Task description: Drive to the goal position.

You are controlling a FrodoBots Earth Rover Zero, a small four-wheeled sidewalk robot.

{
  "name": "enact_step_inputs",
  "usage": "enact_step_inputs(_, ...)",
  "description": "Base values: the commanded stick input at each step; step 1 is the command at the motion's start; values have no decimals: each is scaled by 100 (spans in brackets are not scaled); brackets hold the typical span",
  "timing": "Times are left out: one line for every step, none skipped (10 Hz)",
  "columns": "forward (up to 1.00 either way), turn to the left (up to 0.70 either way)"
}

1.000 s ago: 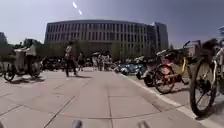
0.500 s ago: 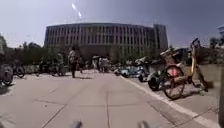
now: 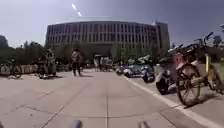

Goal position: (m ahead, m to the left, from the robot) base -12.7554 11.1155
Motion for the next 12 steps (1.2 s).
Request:
enact_step_inputs(70, 0)
enact_step_inputs(70, 0)
enact_step_inputs(70, 1)
enact_step_inputs(70, 2)
enact_step_inputs(70, 2)
enact_step_inputs(70, 2)
enact_step_inputs(70, 0)
enact_step_inputs(70, 15)
enact_step_inputs(70, 21)
enact_step_inputs(70, 10)
enact_step_inputs(70, 0)
enact_step_inputs(70, 0)
